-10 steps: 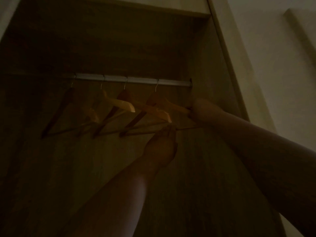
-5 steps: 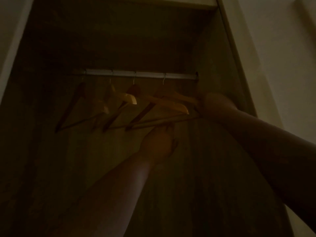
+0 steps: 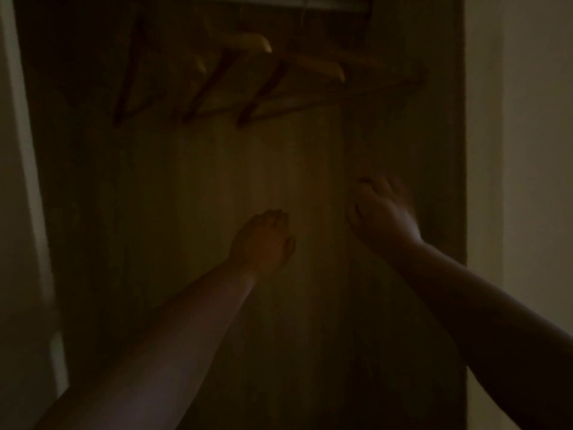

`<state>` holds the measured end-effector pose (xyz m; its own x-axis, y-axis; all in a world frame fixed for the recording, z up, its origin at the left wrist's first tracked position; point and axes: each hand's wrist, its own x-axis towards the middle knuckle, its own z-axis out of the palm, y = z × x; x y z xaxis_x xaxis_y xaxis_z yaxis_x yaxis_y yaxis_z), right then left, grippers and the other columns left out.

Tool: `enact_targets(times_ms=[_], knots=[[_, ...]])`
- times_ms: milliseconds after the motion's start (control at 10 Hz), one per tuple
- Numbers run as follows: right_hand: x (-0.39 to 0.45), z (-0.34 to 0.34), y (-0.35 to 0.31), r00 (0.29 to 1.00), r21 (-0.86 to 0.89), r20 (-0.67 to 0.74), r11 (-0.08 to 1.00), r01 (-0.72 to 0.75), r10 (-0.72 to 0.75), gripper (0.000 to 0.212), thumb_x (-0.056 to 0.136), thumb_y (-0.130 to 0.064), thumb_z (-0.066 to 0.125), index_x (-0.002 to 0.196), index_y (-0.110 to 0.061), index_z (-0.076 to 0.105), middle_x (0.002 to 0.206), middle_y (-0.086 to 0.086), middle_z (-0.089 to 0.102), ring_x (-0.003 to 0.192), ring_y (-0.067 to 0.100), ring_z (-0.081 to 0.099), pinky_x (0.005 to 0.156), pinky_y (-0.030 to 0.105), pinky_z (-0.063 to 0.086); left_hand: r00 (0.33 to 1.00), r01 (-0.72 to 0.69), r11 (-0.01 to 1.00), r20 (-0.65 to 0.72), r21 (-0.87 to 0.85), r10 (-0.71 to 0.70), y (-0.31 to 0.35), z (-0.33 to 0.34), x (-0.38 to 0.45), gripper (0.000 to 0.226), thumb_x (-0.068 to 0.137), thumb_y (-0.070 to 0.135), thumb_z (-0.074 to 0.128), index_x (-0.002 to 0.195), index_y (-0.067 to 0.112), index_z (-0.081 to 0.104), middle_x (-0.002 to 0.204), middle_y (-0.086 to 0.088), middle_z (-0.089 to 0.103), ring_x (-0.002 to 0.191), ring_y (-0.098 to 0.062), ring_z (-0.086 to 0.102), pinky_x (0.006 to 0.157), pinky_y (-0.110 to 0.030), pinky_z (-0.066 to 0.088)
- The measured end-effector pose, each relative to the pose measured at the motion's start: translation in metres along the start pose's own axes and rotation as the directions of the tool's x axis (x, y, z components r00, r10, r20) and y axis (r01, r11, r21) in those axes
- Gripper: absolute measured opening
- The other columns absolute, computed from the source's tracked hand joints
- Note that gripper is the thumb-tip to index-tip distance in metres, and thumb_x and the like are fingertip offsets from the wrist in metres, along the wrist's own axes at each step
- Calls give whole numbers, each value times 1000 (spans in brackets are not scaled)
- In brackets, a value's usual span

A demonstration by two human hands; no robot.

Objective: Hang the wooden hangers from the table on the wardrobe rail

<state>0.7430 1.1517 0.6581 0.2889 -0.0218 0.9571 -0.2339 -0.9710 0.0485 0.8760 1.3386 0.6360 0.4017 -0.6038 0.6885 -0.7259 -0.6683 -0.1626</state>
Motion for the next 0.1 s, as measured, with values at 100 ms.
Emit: enact_targets(times_ms=[100], knots=[[-65, 22, -12, 953, 68, 302, 997, -27, 5, 37, 92, -35, 45, 114, -12, 63, 123, 13, 58, 114, 34, 52, 96, 39, 42, 985, 99, 995, 144, -4, -97, 23, 28, -57, 61, 99, 41, 32, 149, 8, 23, 156, -15, 29, 143, -29, 27, 116, -37, 22]])
